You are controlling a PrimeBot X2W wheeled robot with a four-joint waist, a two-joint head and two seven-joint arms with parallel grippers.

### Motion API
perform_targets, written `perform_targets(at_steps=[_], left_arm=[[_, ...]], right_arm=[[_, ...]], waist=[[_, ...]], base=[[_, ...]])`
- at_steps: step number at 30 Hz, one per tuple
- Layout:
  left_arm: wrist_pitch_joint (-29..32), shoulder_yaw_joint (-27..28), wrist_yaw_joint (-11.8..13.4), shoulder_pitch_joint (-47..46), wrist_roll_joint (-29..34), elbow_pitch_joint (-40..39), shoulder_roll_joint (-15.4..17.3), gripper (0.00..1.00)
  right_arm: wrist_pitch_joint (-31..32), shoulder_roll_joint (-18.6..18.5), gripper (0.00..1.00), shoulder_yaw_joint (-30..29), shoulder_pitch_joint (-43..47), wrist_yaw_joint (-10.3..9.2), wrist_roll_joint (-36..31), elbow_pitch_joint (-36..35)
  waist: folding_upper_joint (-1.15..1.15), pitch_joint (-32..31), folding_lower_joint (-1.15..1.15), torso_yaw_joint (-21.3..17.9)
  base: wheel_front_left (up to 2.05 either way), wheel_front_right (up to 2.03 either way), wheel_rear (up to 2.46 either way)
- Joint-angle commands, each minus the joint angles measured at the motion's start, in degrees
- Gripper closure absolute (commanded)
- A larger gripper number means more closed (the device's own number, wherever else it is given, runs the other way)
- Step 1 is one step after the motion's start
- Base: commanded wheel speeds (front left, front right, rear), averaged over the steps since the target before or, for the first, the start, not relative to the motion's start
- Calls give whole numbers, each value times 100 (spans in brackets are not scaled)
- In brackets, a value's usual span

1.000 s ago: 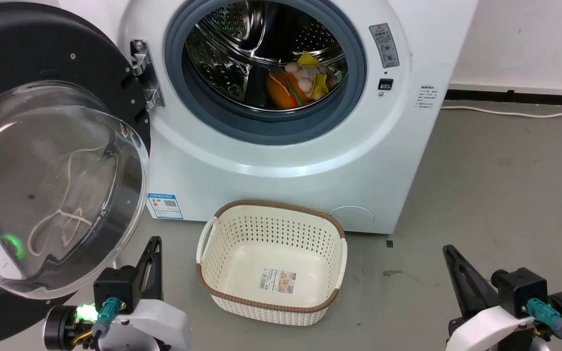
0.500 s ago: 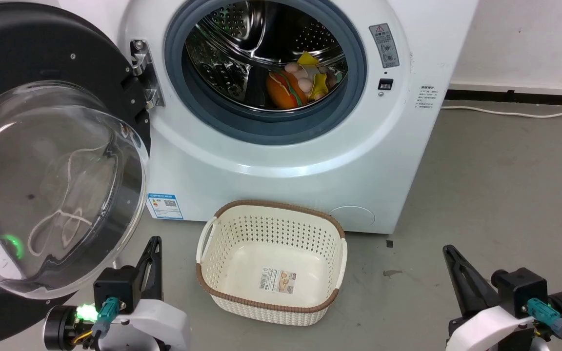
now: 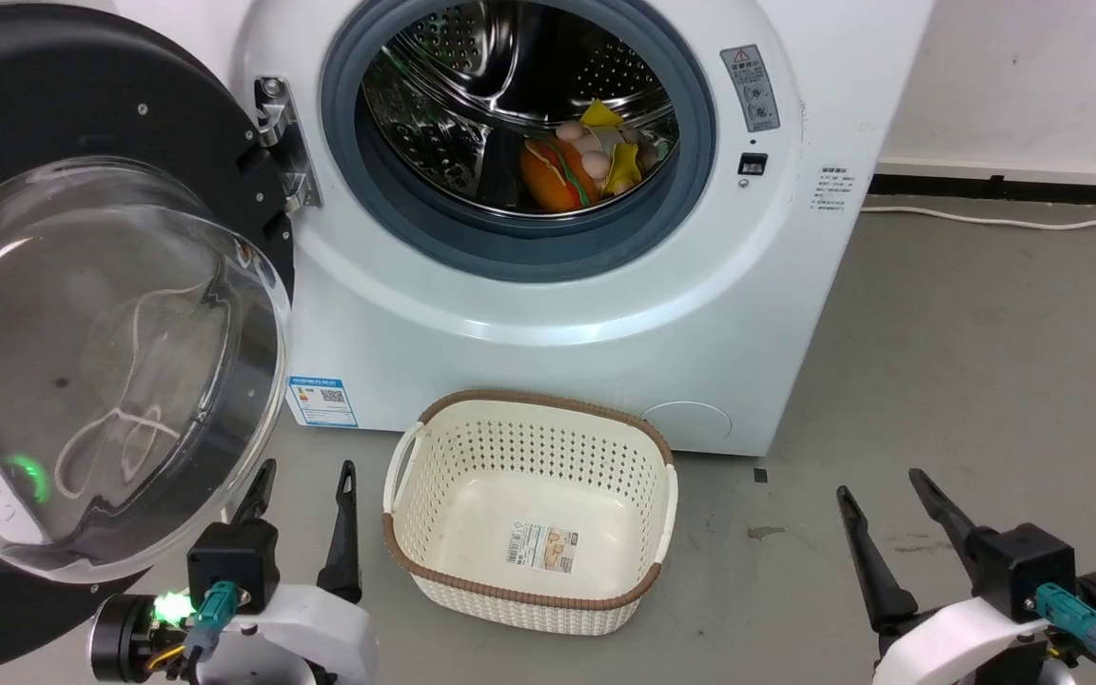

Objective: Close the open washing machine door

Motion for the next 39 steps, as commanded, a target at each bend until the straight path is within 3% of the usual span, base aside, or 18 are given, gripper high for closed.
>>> perform_targets(at_steps=[1,17,39], left_arm=[[-93,-24,-12,-21,-49,-17,0,0],[-273,-52,-48,-35,-165,-47,-1,0],[-537,133,-69,155,-240,-282,-1,0]], right_arm=[[-94,2,0,-49,13,0,69,-21],[-274,5,0,-42,81,1,215,-119],[-537,9,0,340,-45,2,170,-104]], waist=[[0,1,0,17],[0,-32,0,337],[0,8,0,1135]], base=[[0,0,0],[0,0,0],[0,0,0]])
